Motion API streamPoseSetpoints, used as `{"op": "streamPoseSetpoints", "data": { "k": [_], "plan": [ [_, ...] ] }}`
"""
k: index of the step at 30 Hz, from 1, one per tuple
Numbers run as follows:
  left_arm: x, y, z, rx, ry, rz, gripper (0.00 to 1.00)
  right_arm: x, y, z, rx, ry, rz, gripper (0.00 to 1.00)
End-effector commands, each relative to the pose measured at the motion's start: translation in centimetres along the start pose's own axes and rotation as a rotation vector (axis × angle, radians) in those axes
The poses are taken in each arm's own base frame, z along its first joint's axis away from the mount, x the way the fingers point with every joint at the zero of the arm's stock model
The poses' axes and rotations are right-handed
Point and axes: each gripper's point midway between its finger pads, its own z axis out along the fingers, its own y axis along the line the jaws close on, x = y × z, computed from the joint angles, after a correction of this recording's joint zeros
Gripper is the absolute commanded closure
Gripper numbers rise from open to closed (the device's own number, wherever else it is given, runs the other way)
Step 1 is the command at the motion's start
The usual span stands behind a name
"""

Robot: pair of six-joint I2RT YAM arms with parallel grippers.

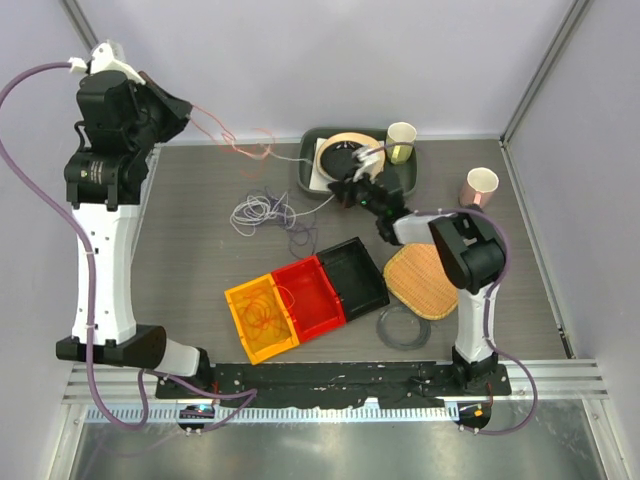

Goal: Untangle the cables

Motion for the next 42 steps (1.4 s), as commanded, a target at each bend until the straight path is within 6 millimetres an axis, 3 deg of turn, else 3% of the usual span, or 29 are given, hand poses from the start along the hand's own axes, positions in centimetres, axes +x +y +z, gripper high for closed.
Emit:
{"op": "streamPoseSetpoints", "data": {
  "k": [1, 2, 7, 9, 16, 19, 25, 30, 34, 36, 42],
  "plan": [
    [-3.0, 4.5, -0.9, -0.198, -0.130, 0.010, 1.00, -4.6, -7.1, -3.6, 0.225, -0.088, 0.165, 0.99],
    [-3.4, 5.4, -1.0, -0.230, -0.145, 0.012, 1.00, -3.8, -7.7, -4.1, 0.253, -0.067, 0.175, 0.99],
    [-5.2, 7.5, -3.0, -0.337, -0.220, 0.026, 1.00, -3.6, -11.0, -6.0, 0.409, -0.036, 0.148, 0.99],
    [-6.8, 9.6, -4.4, -0.426, -0.275, 0.027, 1.00, -3.5, -12.1, -6.6, 0.458, -0.014, 0.149, 0.99],
    [-7.9, 10.7, -5.9, -0.478, -0.301, 0.033, 1.00, -4.8, -12.4, -7.4, 0.496, -0.023, 0.153, 0.99],
    [-8.6, 11.5, -6.5, -0.514, -0.317, 0.033, 1.00, -4.1, -12.8, -8.0, 0.533, 0.015, 0.150, 0.99],
    [-10.0, 13.7, -9.1, -0.651, -0.371, 0.066, 1.00, -2.7, -16.3, -10.8, 0.770, 0.047, 0.165, 0.99],
    [-11.1, 15.1, -11.1, -0.725, -0.433, 0.063, 1.00, -1.2, -19.2, -13.1, 0.852, 0.044, 0.261, 0.99],
    [-11.0, 15.2, -10.9, -0.721, -0.424, 0.066, 1.00, -1.7, -18.6, -12.5, 0.788, 0.022, 0.263, 0.99],
    [-10.8, 14.4, -10.3, -0.666, -0.412, 0.057, 1.00, -2.3, -17.3, -11.6, 0.698, 0.010, 0.267, 0.99],
    [-8.5, 9.1, -7.0, -0.316, -0.282, 0.035, 1.00, -4.7, -12.9, -9.2, 0.561, 0.011, 0.159, 0.99]
  ]
}}
